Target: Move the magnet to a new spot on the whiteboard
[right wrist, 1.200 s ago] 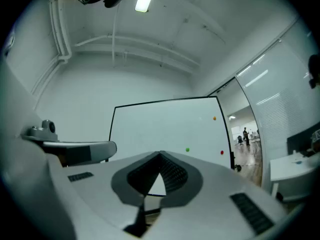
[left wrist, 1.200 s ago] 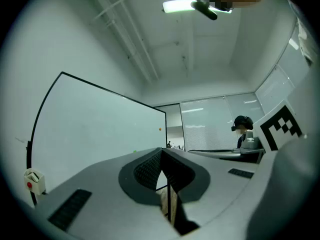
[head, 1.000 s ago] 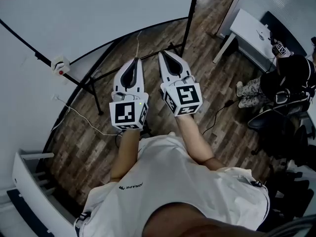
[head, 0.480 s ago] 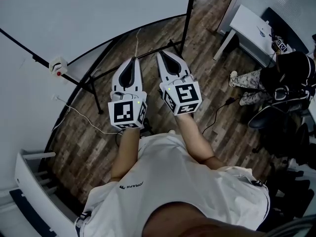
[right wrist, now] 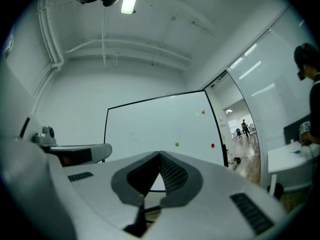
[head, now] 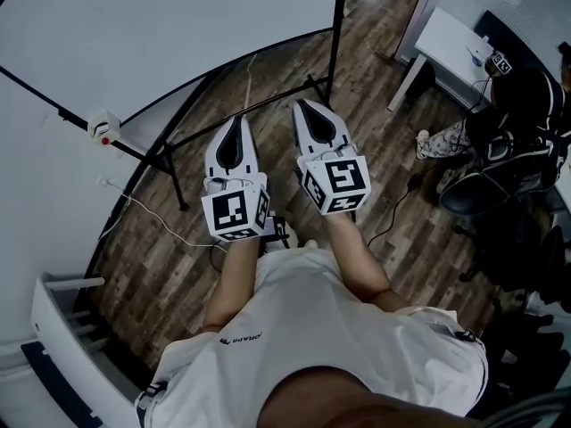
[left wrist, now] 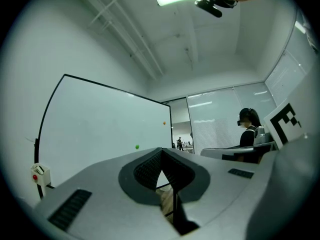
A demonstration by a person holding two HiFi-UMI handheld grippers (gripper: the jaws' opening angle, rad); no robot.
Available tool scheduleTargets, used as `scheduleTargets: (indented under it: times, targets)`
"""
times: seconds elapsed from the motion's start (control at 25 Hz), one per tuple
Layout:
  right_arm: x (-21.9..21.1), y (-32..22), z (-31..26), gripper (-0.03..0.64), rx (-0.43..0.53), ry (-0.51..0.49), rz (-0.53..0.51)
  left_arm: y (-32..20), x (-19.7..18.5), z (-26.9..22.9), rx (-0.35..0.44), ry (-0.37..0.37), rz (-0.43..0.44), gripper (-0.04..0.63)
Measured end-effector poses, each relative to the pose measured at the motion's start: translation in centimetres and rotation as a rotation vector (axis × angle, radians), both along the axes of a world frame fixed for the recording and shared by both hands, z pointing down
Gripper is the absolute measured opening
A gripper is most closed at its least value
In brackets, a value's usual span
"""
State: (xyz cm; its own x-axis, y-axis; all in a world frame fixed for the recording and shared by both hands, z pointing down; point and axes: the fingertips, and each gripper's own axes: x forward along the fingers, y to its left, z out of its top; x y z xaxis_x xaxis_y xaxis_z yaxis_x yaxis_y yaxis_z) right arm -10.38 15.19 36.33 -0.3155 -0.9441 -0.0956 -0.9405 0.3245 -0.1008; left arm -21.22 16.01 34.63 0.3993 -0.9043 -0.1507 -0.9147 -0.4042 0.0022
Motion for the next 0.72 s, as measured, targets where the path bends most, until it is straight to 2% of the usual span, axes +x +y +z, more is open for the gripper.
scheduleTargets:
  times: [0.28, 0.72]
  targets:
    - [1.3, -2.8, 0.7, 0.012, 0.011, 0.021, 0.001, -3.2, 2.0, 1.1, 0.006, 0.005, 0.006, 0.002]
    - [4.5, -14.7, 0.8, 0.012, 0.023, 0.058, -0.017, -15.6, 5.1, 1.6, 0.006, 0.026, -0.024, 0.002]
